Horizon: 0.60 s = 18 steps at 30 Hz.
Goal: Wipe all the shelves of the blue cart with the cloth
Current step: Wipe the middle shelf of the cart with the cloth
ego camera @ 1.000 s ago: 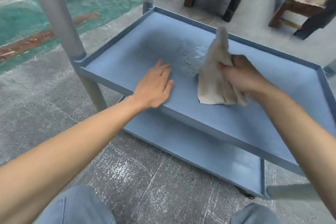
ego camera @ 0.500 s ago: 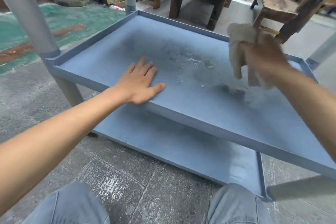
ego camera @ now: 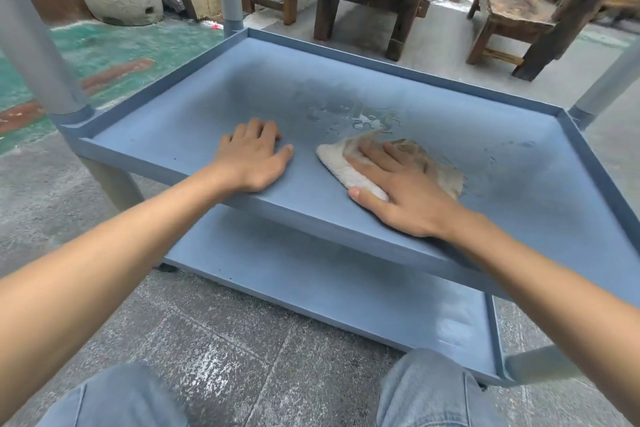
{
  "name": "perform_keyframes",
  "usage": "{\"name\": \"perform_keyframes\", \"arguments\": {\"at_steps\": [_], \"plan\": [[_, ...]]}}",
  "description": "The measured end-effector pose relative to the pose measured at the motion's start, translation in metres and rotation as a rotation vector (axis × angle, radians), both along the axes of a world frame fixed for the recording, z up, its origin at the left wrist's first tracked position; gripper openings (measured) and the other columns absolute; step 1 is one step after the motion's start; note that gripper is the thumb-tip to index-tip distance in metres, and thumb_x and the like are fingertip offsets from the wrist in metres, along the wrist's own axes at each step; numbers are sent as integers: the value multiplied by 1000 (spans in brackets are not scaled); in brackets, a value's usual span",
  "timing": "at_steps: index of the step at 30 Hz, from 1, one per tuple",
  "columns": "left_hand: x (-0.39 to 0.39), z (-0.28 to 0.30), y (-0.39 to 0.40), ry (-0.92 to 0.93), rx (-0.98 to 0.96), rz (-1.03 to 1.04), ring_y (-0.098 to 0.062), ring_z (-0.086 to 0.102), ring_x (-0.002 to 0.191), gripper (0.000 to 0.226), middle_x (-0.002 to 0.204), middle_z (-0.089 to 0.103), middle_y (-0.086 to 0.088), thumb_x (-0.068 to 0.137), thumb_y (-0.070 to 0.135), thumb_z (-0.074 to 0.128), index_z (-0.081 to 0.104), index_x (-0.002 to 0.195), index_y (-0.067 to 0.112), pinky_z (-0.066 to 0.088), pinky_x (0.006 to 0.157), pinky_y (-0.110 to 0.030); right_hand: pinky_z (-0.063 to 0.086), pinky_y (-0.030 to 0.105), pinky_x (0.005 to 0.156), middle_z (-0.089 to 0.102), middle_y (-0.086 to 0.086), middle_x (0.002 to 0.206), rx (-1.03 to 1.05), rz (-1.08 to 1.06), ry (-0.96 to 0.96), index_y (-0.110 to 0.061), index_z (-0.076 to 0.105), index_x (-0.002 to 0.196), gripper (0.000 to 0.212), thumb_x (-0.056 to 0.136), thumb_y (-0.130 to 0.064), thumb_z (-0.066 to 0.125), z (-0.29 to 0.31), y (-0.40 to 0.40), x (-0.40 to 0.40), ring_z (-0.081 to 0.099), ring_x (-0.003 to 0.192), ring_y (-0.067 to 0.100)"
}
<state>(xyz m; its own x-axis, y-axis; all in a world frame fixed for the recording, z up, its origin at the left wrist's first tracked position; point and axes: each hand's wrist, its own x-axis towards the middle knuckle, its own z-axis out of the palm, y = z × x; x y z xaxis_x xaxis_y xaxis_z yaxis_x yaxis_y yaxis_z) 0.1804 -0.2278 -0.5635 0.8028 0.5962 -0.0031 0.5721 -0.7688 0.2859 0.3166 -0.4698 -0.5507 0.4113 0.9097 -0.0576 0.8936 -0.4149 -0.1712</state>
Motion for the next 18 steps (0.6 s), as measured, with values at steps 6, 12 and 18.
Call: {"name": "perform_keyframes", "arguments": {"at_steps": [6, 12, 18], "plan": [[-6, -8, -3, -41, 85, -15, -28, 37, 140, 50, 147, 42, -8, 99, 55, 32, 43, 135, 21, 27, 111, -45, -4, 77, 115, 8, -25, 170, 17, 54, 74, -63, 24, 153, 49, 104, -64, 21, 2, -33, -6, -8, 160, 14], [-7, -7, -3, -37, 98, -21, -29, 36, 141, 48, 148, 43, -12, 100, 53, 35, 43, 134, 20, 27, 112, -45, -8, 73, 119, 8, -22, 171, 4, 89, 103, -63, 24, 152, 47, 106, -57, 22, 6, -70, -11, -12, 159, 11], [-6, -7, -1, -18, 110, -50, -27, 26, 149, 52, 159, 32, -8, 101, 53, 31, 39, 143, 24, 21, 118, -46, 12, 74, 117, 14, -23, 170, -19, 53, -6, -64, 24, 152, 47, 106, -53, 27, 7, -62, -6, 1, 161, 16]]}}
